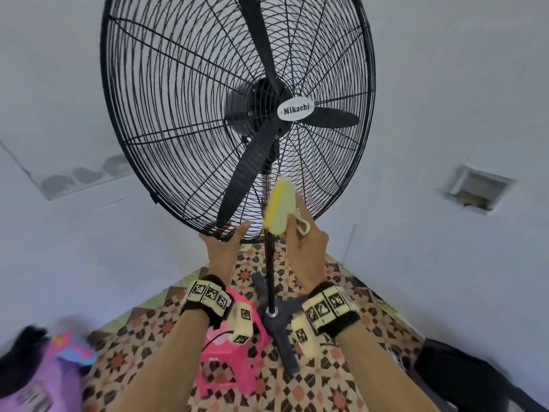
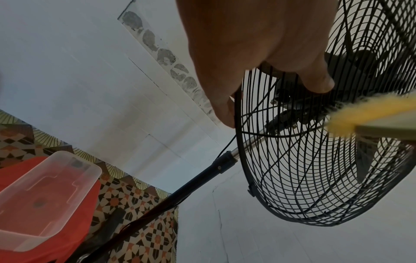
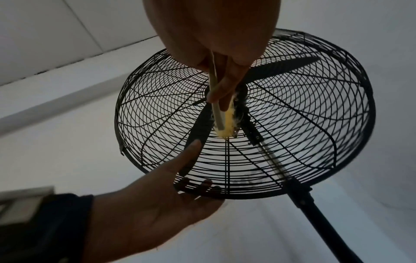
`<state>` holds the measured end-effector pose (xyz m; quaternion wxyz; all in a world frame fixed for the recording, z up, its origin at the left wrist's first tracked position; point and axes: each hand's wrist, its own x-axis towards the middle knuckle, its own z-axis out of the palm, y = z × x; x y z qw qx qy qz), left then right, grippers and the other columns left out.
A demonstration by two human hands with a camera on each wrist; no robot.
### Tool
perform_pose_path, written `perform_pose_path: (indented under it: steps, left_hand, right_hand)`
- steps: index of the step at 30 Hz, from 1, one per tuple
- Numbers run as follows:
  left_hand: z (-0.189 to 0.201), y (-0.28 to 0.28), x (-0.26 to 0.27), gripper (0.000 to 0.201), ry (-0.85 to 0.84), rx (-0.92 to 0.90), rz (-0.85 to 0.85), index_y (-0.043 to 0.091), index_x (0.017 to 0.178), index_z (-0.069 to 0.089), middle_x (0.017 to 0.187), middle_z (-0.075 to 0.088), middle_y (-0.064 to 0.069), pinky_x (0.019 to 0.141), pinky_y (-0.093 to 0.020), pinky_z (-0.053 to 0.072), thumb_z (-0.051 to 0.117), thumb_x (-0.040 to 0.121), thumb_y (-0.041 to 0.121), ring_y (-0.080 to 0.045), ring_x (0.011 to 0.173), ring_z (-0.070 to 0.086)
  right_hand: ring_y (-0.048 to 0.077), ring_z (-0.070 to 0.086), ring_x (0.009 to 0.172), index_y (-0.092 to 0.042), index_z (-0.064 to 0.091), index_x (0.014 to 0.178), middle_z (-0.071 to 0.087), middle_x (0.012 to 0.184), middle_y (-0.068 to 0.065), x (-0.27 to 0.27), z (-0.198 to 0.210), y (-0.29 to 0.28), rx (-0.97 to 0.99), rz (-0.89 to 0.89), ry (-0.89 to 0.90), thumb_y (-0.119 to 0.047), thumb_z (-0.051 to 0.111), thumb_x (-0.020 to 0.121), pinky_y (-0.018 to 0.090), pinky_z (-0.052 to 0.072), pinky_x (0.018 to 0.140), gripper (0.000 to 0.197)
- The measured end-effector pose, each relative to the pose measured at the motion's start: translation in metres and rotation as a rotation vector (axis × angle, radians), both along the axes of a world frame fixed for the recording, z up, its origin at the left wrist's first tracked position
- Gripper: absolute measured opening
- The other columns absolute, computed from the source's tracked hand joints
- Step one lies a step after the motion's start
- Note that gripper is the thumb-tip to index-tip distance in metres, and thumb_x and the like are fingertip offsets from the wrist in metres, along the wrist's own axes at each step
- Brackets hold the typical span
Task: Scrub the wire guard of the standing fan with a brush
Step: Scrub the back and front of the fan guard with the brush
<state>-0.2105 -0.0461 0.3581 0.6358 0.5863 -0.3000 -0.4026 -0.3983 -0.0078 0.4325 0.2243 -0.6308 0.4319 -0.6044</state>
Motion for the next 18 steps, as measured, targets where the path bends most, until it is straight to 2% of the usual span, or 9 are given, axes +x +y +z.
perform_pose_path:
  steps: [2,4,6,8,9,10,11,14,18]
  left_hand:
    - [-0.002,-0.001,0.000,0.152,0.001,0.008,0.004,0.045,0.160,-0.006,0.168,0.030,0.000,0.118,-0.054,0.041,0.097,0.051,0.068,-0.026,0.147,0.042]
    - [-0.006,-0.003,0.003,0.149,0.009,0.008,0.014,0.046,0.160,-0.002,0.165,0.035,0.001,0.118,-0.051,0.041,0.098,0.051,0.066,-0.024,0.145,0.045]
    - [-0.009,-0.004,0.007,0.143,-0.006,0.004,0.016,0.040,0.159,0.007,0.161,0.042,0.001,0.116,-0.052,0.043,0.098,0.053,0.066,-0.023,0.142,0.049]
    - [-0.009,-0.004,0.009,0.139,-0.022,-0.003,0.006,0.039,0.159,0.009,0.161,0.041,0.002,0.115,-0.053,0.044,0.097,0.055,0.066,-0.024,0.141,0.049]
    - [-0.009,-0.003,0.009,0.138,-0.023,-0.005,0.000,0.043,0.158,0.008,0.162,0.039,0.003,0.115,-0.054,0.044,0.097,0.055,0.065,-0.024,0.142,0.049]
    - [-0.008,-0.003,0.008,0.137,-0.015,-0.014,-0.007,0.046,0.158,0.007,0.163,0.038,0.004,0.114,-0.054,0.045,0.097,0.056,0.064,-0.025,0.142,0.049]
    - [-0.008,-0.003,0.008,0.137,-0.007,-0.029,-0.016,0.047,0.158,0.007,0.163,0.038,0.004,0.114,-0.055,0.045,0.098,0.057,0.062,-0.025,0.142,0.049]
    - [-0.009,-0.003,0.008,0.134,-0.026,-0.035,-0.022,0.049,0.157,0.009,0.166,0.034,0.004,0.116,-0.053,0.043,0.098,0.057,0.062,-0.024,0.146,0.045]
    - [-0.014,-0.008,0.014,0.134,-0.047,0.004,-0.015,0.046,0.157,0.013,0.162,0.040,0.004,0.117,-0.052,0.042,0.097,0.054,0.066,-0.023,0.144,0.047]
  right_hand:
    - [-0.001,0.058,0.052,-0.017,0.047,0.152,0.065,0.066,-0.008,0.006,0.003,-0.006,-0.014,-0.058,0.026,-0.039,0.047,0.108,0.007,0.044,0.059,0.049]
    - [-0.003,0.054,0.050,-0.015,0.054,0.147,0.054,0.057,-0.017,0.015,-0.015,0.004,0.014,-0.042,0.055,-0.052,0.042,0.106,0.016,0.048,0.067,0.057]
    - [-0.003,0.053,0.050,-0.022,0.047,0.152,0.048,0.054,-0.019,0.018,-0.043,0.025,0.051,0.045,0.085,-0.039,0.047,0.108,0.026,0.049,0.080,0.048]
    - [-0.001,0.054,0.052,-0.028,0.043,0.154,0.048,0.057,-0.019,0.016,-0.051,0.041,0.077,0.069,0.088,-0.027,0.051,0.108,0.024,0.048,0.088,0.047]
    - [-0.001,0.054,0.052,-0.025,0.043,0.153,0.048,0.059,-0.020,0.014,-0.045,0.042,0.074,0.060,0.055,-0.023,0.052,0.107,0.017,0.049,0.076,0.047]
    - [-0.001,0.052,0.050,-0.020,0.044,0.153,0.047,0.060,-0.020,0.012,-0.034,0.039,0.068,0.043,0.022,-0.019,0.052,0.107,0.007,0.043,0.062,0.047]
    - [0.000,0.051,0.049,-0.015,0.045,0.152,0.047,0.059,-0.019,0.010,-0.024,0.032,0.055,-0.005,0.008,-0.018,0.052,0.107,0.004,0.037,0.054,0.046]
    - [0.001,0.053,0.049,-0.014,0.047,0.152,0.054,0.057,-0.012,0.010,-0.002,0.014,0.019,-0.066,0.014,-0.023,0.051,0.108,0.006,0.039,0.055,0.046]
    - [0.005,0.046,0.045,-0.019,0.046,0.153,0.054,0.058,-0.010,0.023,-0.038,0.036,0.092,0.061,0.036,-0.020,0.052,0.107,0.011,0.040,0.048,0.046]
